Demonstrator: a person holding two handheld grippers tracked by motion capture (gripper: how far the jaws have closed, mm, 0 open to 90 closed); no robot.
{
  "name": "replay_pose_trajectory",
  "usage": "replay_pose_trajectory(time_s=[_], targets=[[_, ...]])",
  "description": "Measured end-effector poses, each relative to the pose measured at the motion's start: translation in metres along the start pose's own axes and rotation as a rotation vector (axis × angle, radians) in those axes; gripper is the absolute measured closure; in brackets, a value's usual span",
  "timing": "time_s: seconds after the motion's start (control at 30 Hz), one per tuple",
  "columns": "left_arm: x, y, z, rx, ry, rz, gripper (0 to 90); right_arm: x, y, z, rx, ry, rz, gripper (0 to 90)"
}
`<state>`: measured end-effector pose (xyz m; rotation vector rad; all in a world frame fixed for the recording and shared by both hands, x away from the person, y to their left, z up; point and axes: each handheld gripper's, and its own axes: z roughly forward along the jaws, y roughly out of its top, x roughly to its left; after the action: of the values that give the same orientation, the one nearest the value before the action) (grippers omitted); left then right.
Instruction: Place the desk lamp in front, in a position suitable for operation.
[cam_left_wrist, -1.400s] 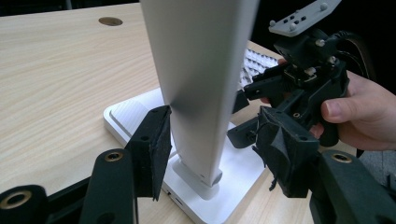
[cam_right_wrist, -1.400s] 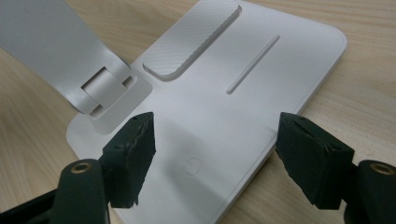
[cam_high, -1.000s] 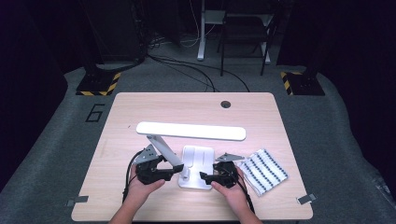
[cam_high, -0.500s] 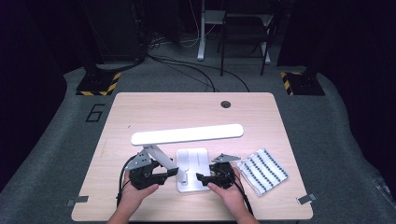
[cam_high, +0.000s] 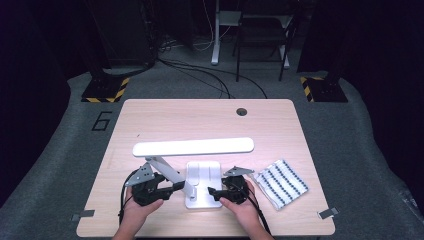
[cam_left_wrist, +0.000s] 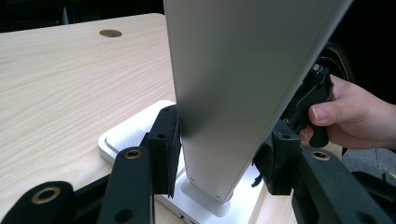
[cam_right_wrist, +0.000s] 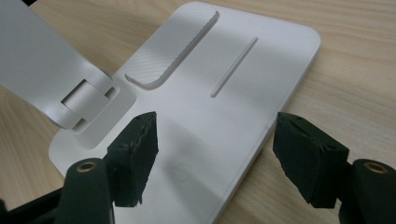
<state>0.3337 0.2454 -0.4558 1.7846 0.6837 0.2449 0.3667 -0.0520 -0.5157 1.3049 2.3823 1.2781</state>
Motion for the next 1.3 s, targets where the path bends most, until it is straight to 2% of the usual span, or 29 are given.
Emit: replay_pose_trajectory(time_s=[0.13, 0.47, 0.53, 0.57, 0.67, 0.8, 1.07, 1.2, 1.27, 1.3], targets=[[-0.003, 0.0, -0.003, 0.008, 0.01, 0.016, 55.5, 0.0, 0.0, -0.009, -0.024, -0.021, 0.007, 30.8], [-0.004, -0.002, -0.004, 0.002, 0.007, 0.013, 55.2, -0.012, -0.008, -0.039, -0.062, -0.103, -0.041, 35.2], [-0.004, -0.002, -0.004, 0.001, 0.006, 0.015, 55.2, -0.015, -0.009, -0.043, -0.055, -0.116, -0.045, 36.0], [-0.003, -0.002, -0.005, 0.008, 0.005, 0.027, 55.1, -0.018, -0.009, -0.045, -0.058, -0.115, -0.038, 38.2], [-0.004, -0.002, -0.006, 0.013, 0.005, 0.028, 55.1, -0.024, -0.01, -0.051, -0.057, -0.112, -0.02, 41.4], [-0.003, -0.002, -0.006, 0.011, -0.003, 0.026, 55.2, -0.032, -0.012, -0.059, -0.082, -0.122, -0.01, 41.7], [-0.004, -0.004, -0.006, 0.001, 0.004, 0.025, 55.2, -0.052, -0.025, -0.076, -0.084, -0.187, 0.006, 40.6], [-0.004, -0.003, -0.006, 0.001, 0.001, 0.032, 55.2, -0.066, -0.031, -0.085, -0.099, -0.222, 0.044, 40.8], [-0.005, -0.004, -0.006, -0.009, 0.003, 0.015, 55.2, -0.073, -0.033, -0.09, -0.094, -0.237, 0.061, 40.6], [-0.004, -0.004, -0.007, 0.001, 0.003, 0.029, 55.2, -0.074, -0.033, -0.091, -0.093, -0.245, 0.064, 40.2]])
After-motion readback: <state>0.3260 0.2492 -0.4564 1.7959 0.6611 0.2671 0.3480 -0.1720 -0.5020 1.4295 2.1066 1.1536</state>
